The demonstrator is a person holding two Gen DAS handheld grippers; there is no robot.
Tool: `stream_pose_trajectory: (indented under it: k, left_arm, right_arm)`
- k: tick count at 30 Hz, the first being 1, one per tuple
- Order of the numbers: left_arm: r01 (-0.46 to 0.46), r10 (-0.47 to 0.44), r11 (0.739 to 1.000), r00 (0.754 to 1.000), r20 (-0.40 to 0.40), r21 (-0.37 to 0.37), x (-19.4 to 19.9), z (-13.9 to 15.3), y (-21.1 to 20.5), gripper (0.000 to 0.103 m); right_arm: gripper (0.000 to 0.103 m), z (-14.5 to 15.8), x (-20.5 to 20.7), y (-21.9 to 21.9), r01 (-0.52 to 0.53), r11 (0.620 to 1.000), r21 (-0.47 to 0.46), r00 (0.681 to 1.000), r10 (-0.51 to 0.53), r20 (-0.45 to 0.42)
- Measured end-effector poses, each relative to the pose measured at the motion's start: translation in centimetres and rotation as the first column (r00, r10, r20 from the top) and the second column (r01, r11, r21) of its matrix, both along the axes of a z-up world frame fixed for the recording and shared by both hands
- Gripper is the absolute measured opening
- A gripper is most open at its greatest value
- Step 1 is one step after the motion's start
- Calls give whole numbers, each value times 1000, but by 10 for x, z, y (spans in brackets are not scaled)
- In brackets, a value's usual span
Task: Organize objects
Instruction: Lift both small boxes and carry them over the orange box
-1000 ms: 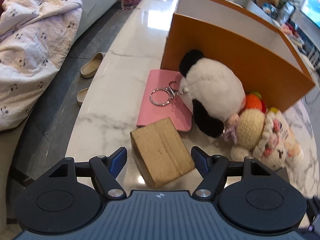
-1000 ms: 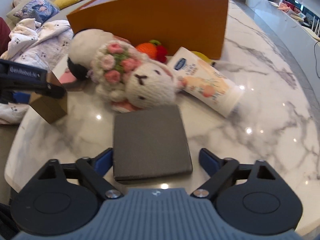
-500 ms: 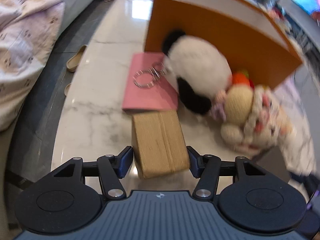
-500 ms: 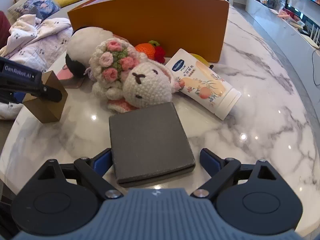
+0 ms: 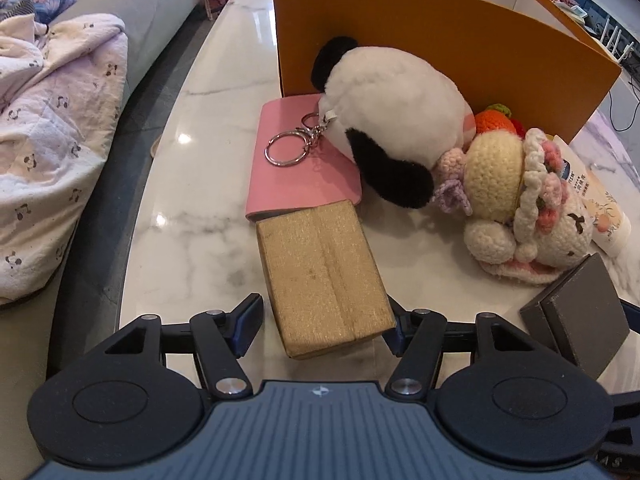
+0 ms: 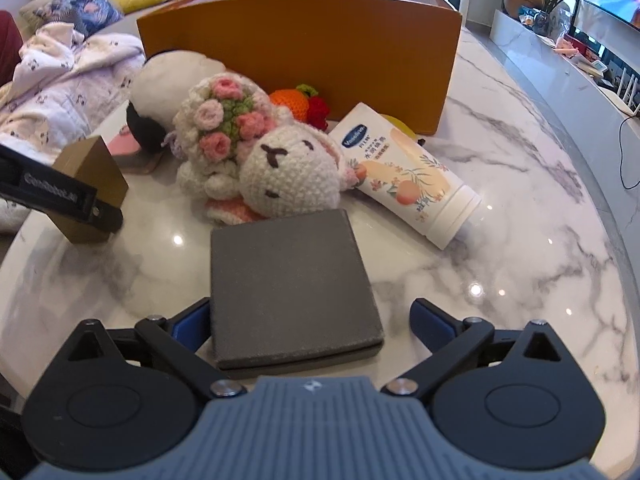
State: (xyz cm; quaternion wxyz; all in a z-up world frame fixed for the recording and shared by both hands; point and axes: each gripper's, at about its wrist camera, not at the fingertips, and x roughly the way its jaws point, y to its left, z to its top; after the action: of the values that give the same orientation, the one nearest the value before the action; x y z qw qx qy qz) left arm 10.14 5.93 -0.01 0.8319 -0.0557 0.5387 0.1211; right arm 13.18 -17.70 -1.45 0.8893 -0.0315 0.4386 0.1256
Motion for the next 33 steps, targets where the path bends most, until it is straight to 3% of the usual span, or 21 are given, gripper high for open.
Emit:
stream_pose_trajectory:
  k: [3,8,15,18,20,21,28,33]
  left_arm:
    - [-15,15,1000,1000,4,0,0,0,1,76]
    - [-56,56,998,998,4,-13,-3,-1,5,85]
    - [-92,92,996,995,23,-14,-6,-1,9,88]
    - [-82,82,996,996,16,-18,-4,0,9,82]
    - [-50,50,999,999,17,-19,-3,3,7,59]
    - [-41,41,999,999,19,-16,-4,5,6,57]
    - [-21,23,996,999,22,-88,-9,6,8,57]
    - [5,-3,999,999,46,-46,-13,15,-1,57]
  right_arm:
    - [102,0,-3,2,-23,999,38,1000,22,20]
    - [102,0,-3,6,-23,999,25,1000,22,19]
    - [102,-1,-4,9,-33,999,9,999,33,24]
    - [93,1,-4,10,-33,999,-15,999,33,24]
    - [81,2,-5,10,-35,999,-32,998,36,42]
    - [80,3,-6,10,-36,999,-40,998,38,48]
    - [78,7,-5,3,-38,999,24,999,37,35]
    - [78,16,-12,2,-50,998,35,997,48,54]
